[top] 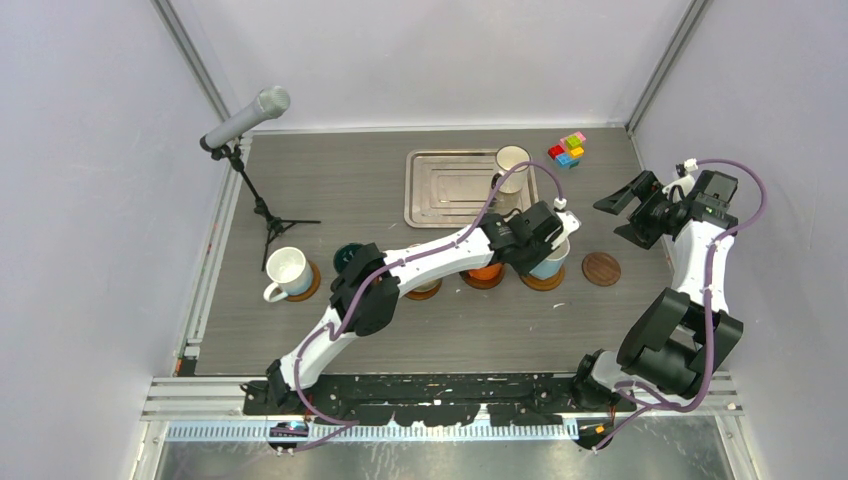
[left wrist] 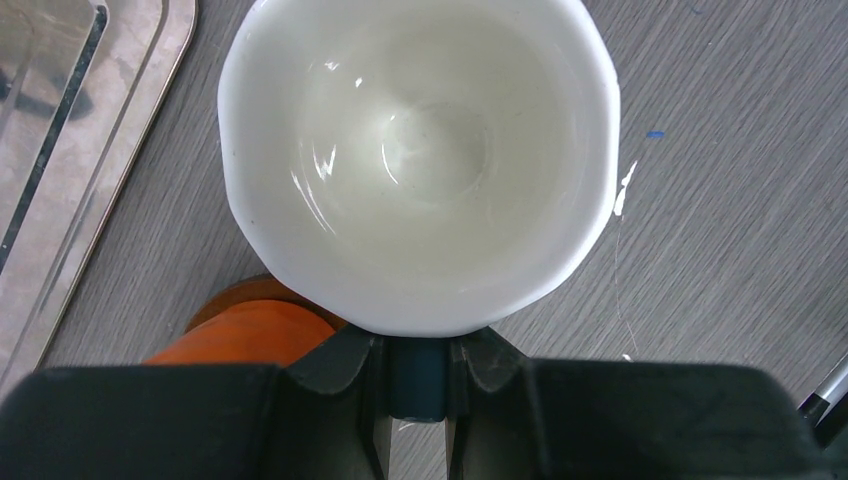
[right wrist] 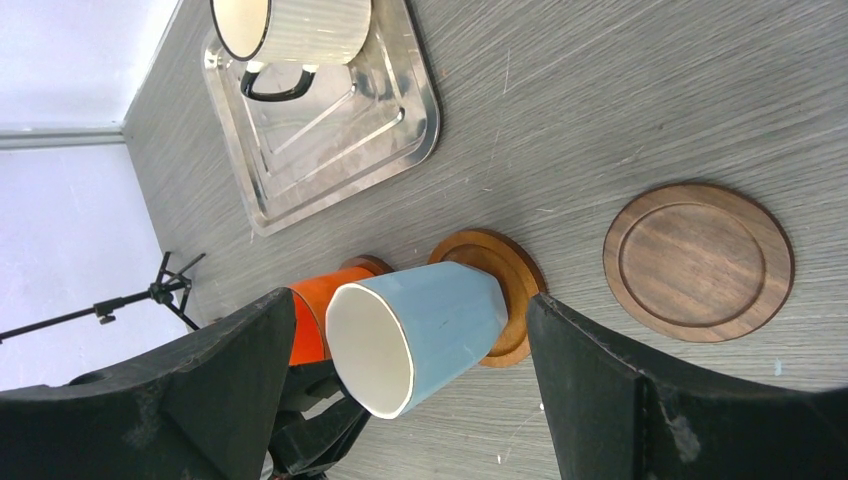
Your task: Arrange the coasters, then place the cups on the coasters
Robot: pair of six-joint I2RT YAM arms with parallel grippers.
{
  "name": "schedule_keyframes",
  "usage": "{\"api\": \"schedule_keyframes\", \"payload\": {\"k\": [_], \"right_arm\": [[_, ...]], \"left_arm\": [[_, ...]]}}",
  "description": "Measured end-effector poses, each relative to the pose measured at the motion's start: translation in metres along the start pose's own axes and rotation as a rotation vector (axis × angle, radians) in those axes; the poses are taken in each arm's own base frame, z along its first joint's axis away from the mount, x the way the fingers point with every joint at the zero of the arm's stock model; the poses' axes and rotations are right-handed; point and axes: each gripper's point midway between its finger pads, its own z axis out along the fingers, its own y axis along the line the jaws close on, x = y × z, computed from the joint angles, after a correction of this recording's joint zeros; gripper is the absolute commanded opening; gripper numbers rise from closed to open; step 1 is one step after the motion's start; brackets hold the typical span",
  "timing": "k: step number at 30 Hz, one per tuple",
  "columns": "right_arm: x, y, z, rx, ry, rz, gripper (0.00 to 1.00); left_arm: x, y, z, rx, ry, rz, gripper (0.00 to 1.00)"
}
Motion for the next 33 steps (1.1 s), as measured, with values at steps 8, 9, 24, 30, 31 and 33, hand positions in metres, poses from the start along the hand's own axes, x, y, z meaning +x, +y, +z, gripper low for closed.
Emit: {"api": "schedule_keyframes", "payload": {"k": [8,9,24,30,31,33], "right_arm": [[0.000,0.000,0.000,-0.001,0.000,0.000,0.89],[0.000,0.000,0.000,-0.001,0.000,0.000,0.89],[0.001,0.000,0.002,-0.005,0.009,0.006,0.89],[0.001,0.000,0.002,-0.009,0.010,0.006,0.89],[0.001,0.000,0.002,-0.010,0.010,0.005,0.89],[0.001,0.001,0.002,-0.014,0.011,0.005,0.89]], "left_arm": [[-0.003,-0.001,0.002,0.003,-0.015,0.000,0.30],[-0.004,-0.001,0.002,0.005,-0.018,0.000,0.32],[0.006,-0.008,0.005,0.026,-0.003,0.001,0.76],[0.004,-0.010,-0.014,0.038,-0.012,-0.001,0.87],[0.001,-0.010,-0.018,0.038,-0.020,0.000,0.90],[-0.006,-0.010,-0.029,0.041,-0.038,0.004,0.92]]}}
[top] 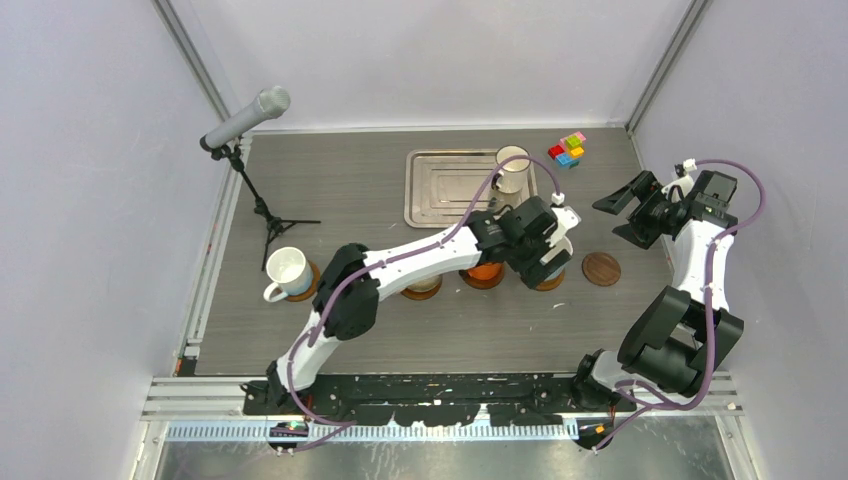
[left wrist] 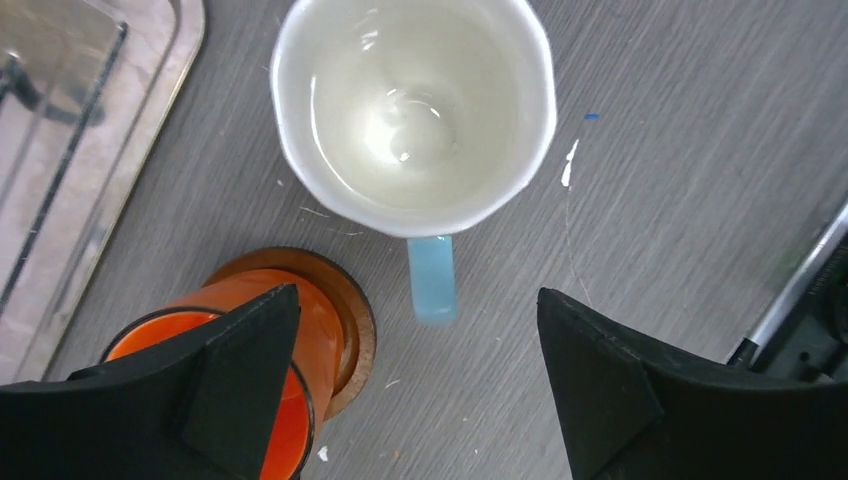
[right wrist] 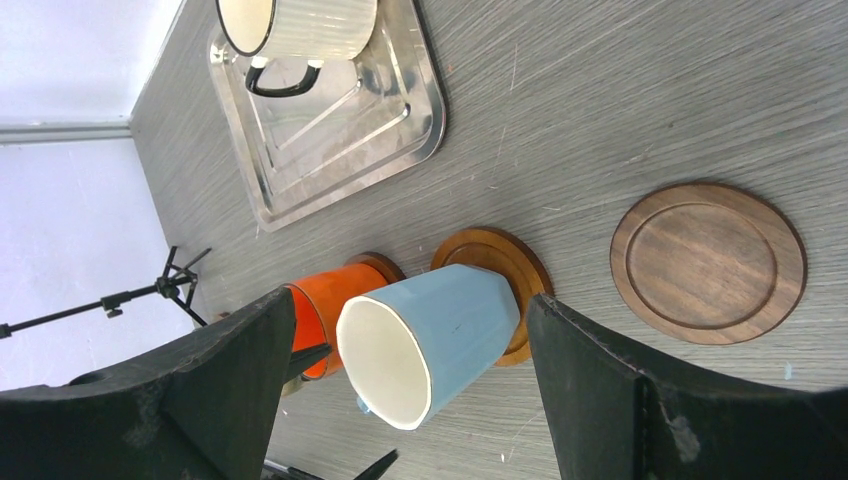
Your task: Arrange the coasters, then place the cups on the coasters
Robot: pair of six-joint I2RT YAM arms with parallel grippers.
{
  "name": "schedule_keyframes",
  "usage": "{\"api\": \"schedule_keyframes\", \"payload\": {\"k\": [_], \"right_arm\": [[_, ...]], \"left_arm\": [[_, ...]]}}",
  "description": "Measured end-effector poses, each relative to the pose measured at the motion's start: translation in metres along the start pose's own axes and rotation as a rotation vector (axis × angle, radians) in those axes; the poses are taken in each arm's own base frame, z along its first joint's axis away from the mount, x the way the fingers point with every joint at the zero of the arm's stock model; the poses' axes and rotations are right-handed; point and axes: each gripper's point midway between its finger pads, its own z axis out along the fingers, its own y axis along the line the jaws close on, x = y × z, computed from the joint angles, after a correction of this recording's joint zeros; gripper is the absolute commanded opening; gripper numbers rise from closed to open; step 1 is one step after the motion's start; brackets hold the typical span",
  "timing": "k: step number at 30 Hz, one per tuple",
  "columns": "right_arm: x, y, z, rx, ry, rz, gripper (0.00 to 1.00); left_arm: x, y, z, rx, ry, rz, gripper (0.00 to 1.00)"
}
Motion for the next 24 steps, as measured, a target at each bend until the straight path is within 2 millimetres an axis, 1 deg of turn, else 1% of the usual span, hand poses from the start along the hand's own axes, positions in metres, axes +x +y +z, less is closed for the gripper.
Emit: {"api": "schedule_keyframes", "payload": {"k": [5,6,9,12,14,17,19,20,22,24], "right_arm": [[0.000,0.001,0.000,-0.002,0.001,0.000,0.89],[0.000,0.001,0.000,-0.002,0.001,-0.001,0.89],[-0.001,0.005,0.001,-0.005,0.001,-0.013,0.89],[-0.008,0.016,0.004,-0.007,-0.001,-0.052,0.89],[-0.011,0.028,0.010,-0.004,0.009,-0.100,0.89],[-0.007,0.053,0.027,0.007,0.039,-0.204,0.89],[-0.001,0.070,0.041,0.019,0.064,-0.273,0.89],[0.002,0.080,0.049,0.034,0.074,-0.315,0.89],[0.003,0.094,0.064,0.062,0.076,-0.370,0.89],[0.004,0.106,0.081,0.103,0.070,-0.398,0.89]], "left_arm": [[-0.022,0.001,-0.035,0.002,-0.054,0.033,0.95],[-0.029,0.004,-0.047,-0.001,-0.074,0.042,0.96],[-0.044,0.013,-0.071,-0.009,-0.120,0.060,0.97],[-0.058,0.033,-0.094,-0.020,-0.166,0.056,0.98],[-0.063,0.058,-0.103,-0.039,-0.182,0.027,0.99],[-0.060,0.099,-0.113,-0.092,-0.183,-0.026,1.00],[-0.048,0.125,-0.118,-0.132,-0.167,-0.060,1.00],[-0.037,0.136,-0.122,-0.153,-0.149,-0.078,1.00],[-0.020,0.144,-0.127,-0.172,-0.121,-0.094,1.00],[-0.005,0.142,-0.135,-0.177,-0.099,-0.098,1.00]]}}
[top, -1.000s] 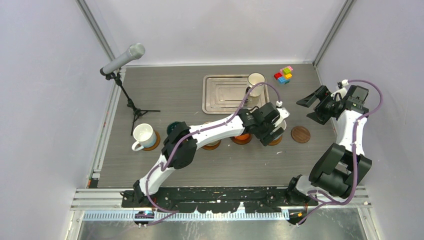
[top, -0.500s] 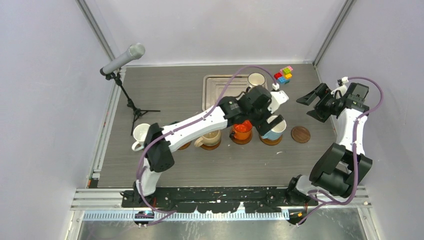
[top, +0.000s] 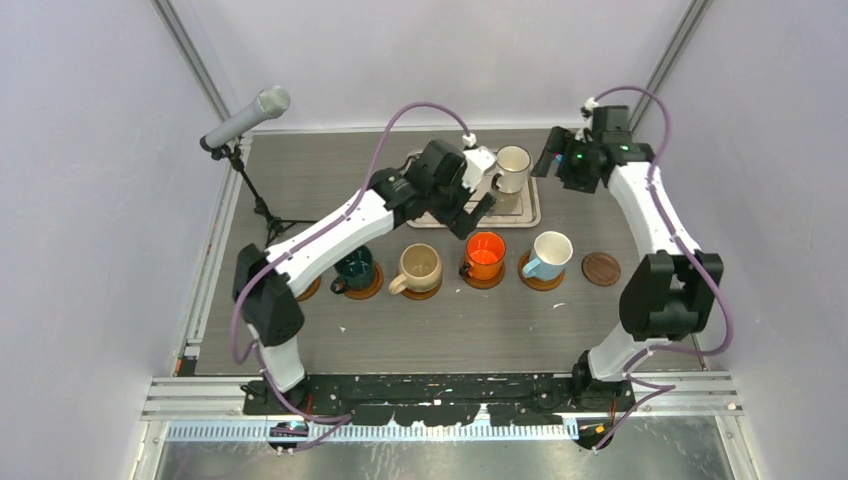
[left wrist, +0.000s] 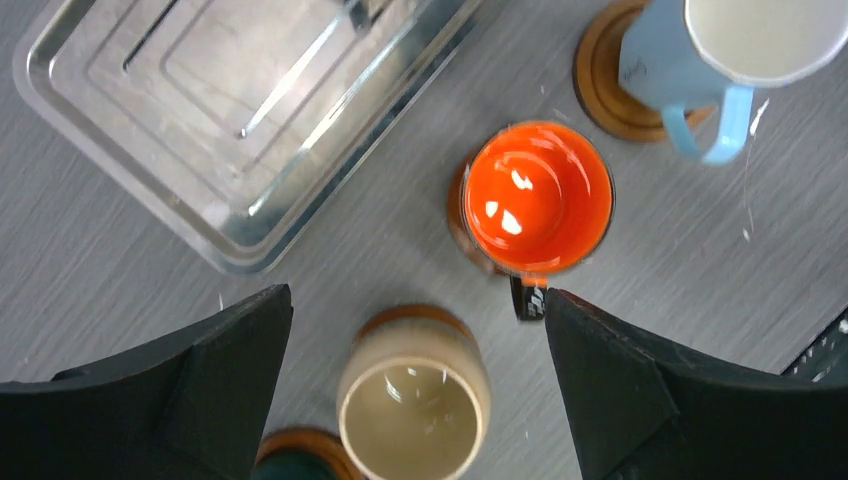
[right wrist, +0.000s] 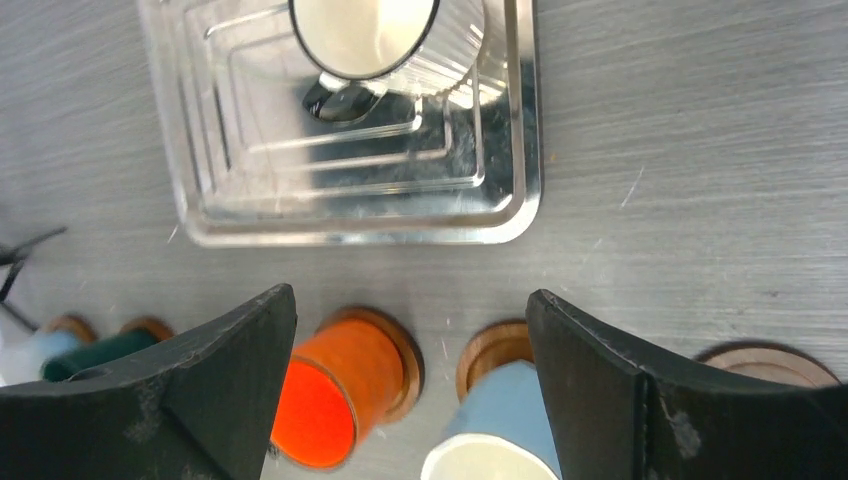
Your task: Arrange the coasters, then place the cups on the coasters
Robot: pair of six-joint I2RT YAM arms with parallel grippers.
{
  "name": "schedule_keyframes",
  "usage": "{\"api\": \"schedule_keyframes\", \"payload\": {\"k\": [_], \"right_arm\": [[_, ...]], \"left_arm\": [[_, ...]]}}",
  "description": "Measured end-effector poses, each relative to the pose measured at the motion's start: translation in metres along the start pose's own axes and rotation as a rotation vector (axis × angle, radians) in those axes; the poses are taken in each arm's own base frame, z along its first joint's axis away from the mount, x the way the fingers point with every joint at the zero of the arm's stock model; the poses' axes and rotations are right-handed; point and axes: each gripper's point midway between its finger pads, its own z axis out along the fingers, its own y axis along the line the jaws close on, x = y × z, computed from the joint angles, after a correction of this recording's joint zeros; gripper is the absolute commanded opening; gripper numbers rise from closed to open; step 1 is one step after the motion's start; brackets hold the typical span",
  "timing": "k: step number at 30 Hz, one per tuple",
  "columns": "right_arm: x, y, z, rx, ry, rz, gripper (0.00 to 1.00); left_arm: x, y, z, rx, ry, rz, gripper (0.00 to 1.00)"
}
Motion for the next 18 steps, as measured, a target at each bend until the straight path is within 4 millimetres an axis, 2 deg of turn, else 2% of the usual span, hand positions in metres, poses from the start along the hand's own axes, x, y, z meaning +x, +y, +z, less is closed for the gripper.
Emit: {"api": "schedule_keyframes", "payload": {"k": [2,5,12,15,18], "right_arm": [[-0.001,0.012,0.016,0.054,0.000,-0.014,0.88],[0.000,0.027,0.044,0.160,-0.007,-0.029,0.88],[0.010,0.067,0.089,0.274,-0.023,-0.069,0.88],[0.010,0.073,0.103,0.300,-0.030,-0.053,0.88],[0.009,0.069,0.115,0.333,-0.030,-0.026,0.88]], "left_arm": [[0.014,0.002,-0.013,-0.012,0.011,-0.002,1.00],[0.024,0.006,-0.032,-0.026,0.001,-0.006,1.00],[0.016,0.041,-0.079,-0.107,-0.085,-0.053,1.00],[0.018,0.045,-0.088,-0.118,-0.098,-0.059,1.00],[0.022,0.046,-0.092,-0.122,-0.095,-0.062,1.00]]}}
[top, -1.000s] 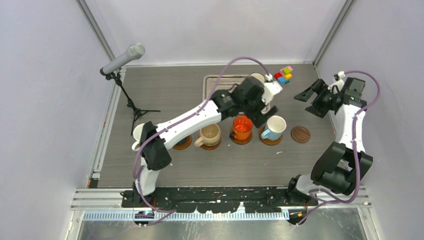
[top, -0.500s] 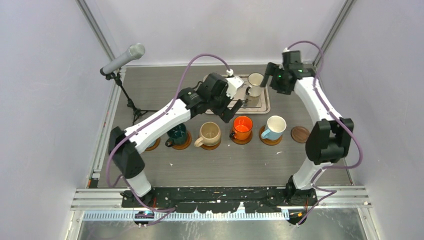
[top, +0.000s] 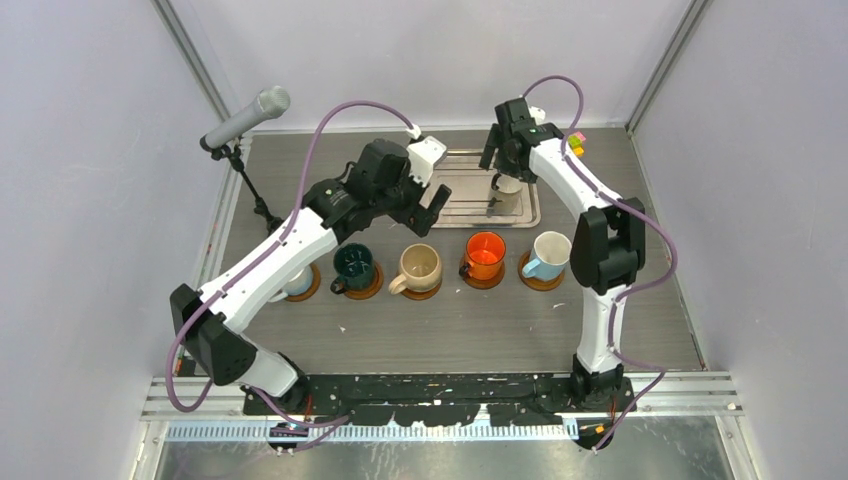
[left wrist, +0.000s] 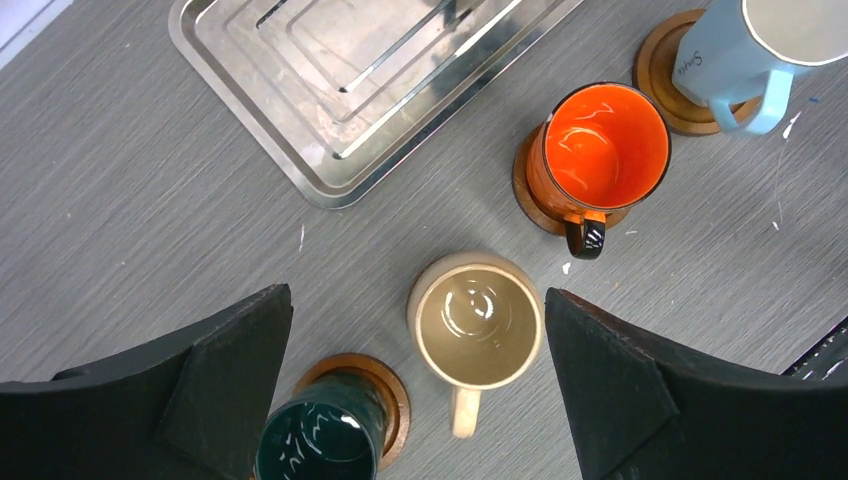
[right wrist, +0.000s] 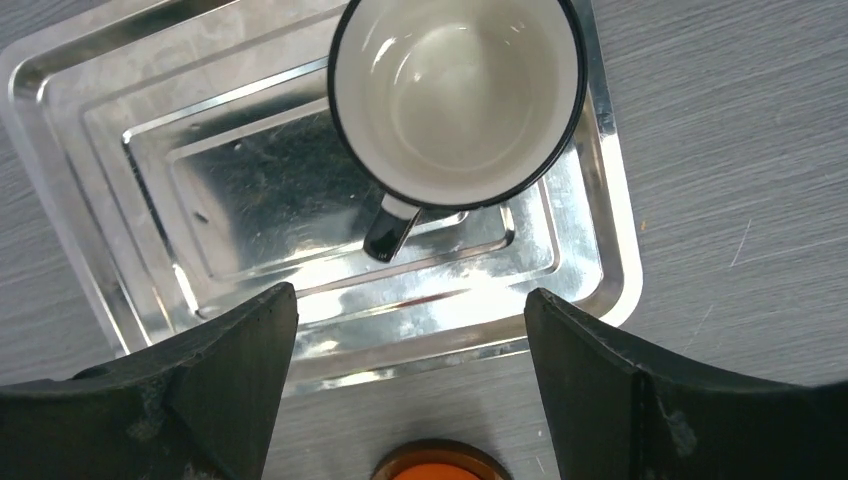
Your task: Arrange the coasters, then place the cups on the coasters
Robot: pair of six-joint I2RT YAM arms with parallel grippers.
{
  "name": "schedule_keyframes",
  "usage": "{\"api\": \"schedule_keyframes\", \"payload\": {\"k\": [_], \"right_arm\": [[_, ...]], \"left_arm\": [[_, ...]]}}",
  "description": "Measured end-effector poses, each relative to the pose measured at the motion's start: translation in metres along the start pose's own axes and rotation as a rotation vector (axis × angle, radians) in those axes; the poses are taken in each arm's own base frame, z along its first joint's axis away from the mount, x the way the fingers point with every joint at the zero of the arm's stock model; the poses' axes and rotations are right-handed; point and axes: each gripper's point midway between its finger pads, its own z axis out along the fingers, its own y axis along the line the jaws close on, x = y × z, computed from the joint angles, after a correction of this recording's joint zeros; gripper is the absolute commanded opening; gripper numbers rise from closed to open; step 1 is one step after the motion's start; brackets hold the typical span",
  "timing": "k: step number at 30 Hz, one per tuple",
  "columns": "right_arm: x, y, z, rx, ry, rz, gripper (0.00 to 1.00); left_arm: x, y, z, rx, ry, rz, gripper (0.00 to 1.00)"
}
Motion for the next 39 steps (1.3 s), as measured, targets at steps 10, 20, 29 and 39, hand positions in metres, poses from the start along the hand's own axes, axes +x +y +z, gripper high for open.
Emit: {"api": "schedule_keyframes", "payload": {"k": [10,20,29,39], "right_arm": [[0.015,-0.005,0.039,0.090,0.051,0.002,0.84],[0.018,-0.014,0.049,0.113,0.070,-0.029,0.70],[0.014,-0.024,0.052,0.098,0.088,-0.043,0.61],[0.021,-0.025,0.069,0.069,0.126,-0.067,0.53]], "left_arm": [[0.012,0.006,0.001,-0.011,0.027,-0.009,1.00],[0.021,0.007,0.004,-0.016,0.050,-0.032,1.00],[0.022,0.007,0.004,-0.013,0.052,-0.035,1.00],[0.023,0.007,0.004,-0.013,0.055,-0.036,1.00]]}}
